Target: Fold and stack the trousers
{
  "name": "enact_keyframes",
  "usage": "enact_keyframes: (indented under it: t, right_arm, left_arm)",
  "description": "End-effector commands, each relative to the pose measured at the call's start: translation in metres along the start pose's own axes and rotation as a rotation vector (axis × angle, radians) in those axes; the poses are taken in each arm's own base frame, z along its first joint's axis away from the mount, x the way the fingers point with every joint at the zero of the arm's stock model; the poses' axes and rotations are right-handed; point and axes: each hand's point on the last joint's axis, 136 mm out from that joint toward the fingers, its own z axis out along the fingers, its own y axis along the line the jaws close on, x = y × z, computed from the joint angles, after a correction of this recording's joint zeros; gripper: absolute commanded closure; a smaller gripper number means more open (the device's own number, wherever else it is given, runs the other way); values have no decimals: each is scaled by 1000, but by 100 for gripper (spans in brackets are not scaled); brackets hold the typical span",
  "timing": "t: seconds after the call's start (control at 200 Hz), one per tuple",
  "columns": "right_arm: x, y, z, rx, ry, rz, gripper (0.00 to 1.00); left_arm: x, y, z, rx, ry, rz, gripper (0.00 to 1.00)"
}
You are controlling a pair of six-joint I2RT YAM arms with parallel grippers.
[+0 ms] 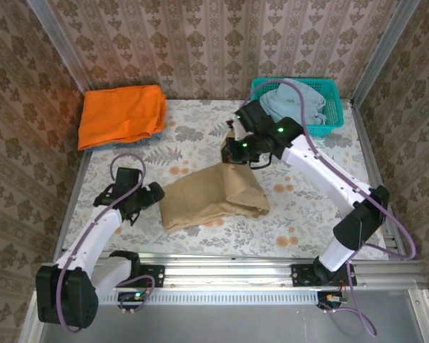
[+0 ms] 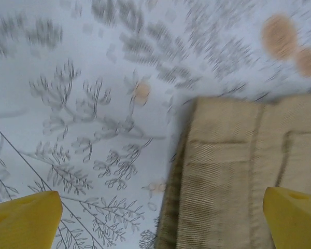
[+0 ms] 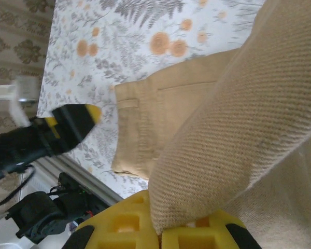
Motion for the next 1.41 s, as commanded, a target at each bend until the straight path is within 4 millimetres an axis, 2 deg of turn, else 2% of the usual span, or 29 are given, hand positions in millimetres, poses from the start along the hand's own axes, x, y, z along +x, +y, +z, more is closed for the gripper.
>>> enact_keyframes:
  t: [0.0, 0.155, 0.325, 0.505, 0.6, 0.69, 0.77, 0.8, 0.965, 1.01, 1.025, 1.04, 1.045, 1.06, 1.17, 1.235, 1.32, 1.4]
  right_arm:
    - [11, 24, 34, 54, 67, -44, 100]
    - [23, 52, 75, 57, 113, -81, 100]
    - [37, 72, 116, 86, 179, -122, 100]
    - [48, 92, 132, 79, 192, -155, 100]
    - [57, 93, 146, 89, 218, -162, 100]
    - [62, 95, 161, 80, 232, -147, 100]
    - [61, 102, 168, 55, 229, -130, 100]
    - [60, 105, 171, 47, 224, -122, 97]
    - [67, 133, 187, -78, 253, -95, 93]
    - [70, 145, 191, -129, 267, -79, 88]
    - [72, 149, 193, -150, 274, -74, 81]
    - [73, 152, 194, -162, 276, -72, 78]
    - [74, 154, 194, -172, 280, -70, 72]
    - [76, 157, 195, -187, 288, -66, 69]
    - [84, 173, 194, -304, 341, -29, 64]
    - [77, 185, 183, -386, 329, -11, 53]
    - [65, 182, 163, -405, 295, -8, 51]
    - [52, 166, 141, -390, 246, -10, 51]
  left_arm:
    - [7, -5, 11, 95, 20, -91, 1]
    - [8, 1, 13, 69, 35, -91, 2]
    - [5, 6, 10, 75, 19, -117, 2]
    - [1, 15, 9, 58, 26, -146, 3]
    - [-1, 18, 10, 89, 5, -204, 3]
    - [-12, 16, 2, 149, -48, -244, 2]
    - [-20, 18, -6, 135, -71, -234, 2]
    - [-22, 20, -8, 123, -70, -233, 2]
    - [-23, 28, -6, 132, -56, -269, 1]
    - [-24, 31, -6, 132, -55, -283, 1]
    - [-25, 32, -7, 135, -56, -285, 1]
    - [-25, 32, -8, 138, -58, -289, 2]
    - [-26, 33, -8, 138, -59, -291, 1]
    - [-26, 33, -9, 140, -61, -296, 1]
    - [-31, 37, -16, 158, -83, -308, 1]
    - [-32, 37, -18, 166, -86, -310, 1]
    - [-34, 33, -20, 184, -84, -313, 1]
    - [-35, 26, -24, 213, -79, -291, 2]
